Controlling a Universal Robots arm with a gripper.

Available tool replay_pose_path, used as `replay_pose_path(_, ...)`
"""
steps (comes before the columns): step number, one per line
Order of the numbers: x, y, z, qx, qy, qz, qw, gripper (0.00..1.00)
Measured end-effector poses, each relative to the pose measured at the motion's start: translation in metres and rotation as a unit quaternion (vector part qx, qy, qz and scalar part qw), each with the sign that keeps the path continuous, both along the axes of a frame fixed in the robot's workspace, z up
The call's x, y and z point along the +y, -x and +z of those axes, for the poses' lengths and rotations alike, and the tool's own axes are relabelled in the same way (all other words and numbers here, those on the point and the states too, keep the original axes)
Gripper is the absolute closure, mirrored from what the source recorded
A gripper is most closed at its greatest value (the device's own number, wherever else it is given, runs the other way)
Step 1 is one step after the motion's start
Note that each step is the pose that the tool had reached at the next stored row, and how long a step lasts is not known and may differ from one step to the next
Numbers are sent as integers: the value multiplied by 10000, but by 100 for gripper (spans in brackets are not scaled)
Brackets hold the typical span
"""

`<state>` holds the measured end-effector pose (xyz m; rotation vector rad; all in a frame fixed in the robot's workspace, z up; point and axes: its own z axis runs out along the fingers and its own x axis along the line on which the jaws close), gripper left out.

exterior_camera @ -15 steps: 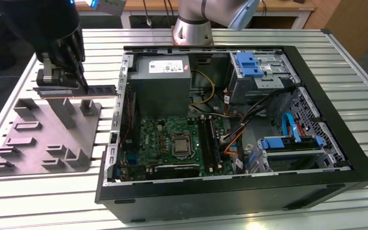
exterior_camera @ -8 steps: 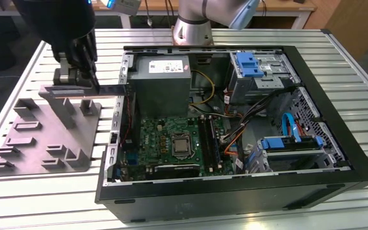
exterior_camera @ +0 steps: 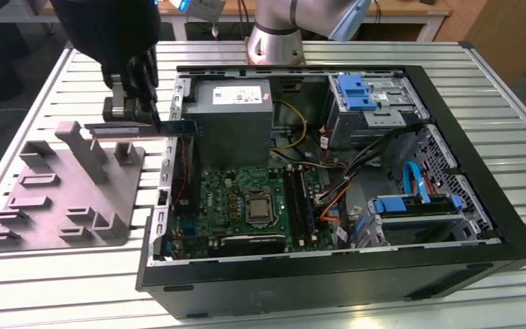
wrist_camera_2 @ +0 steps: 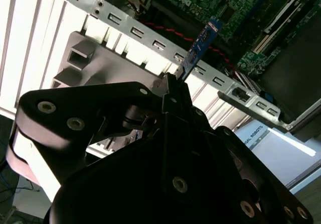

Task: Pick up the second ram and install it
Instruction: 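Pick up the second ram and move it above second insertion slot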

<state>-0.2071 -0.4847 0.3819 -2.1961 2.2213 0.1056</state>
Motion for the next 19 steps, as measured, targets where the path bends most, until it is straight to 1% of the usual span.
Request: replay_pose_path(19,2,-446,0,0,0,0,10000,86)
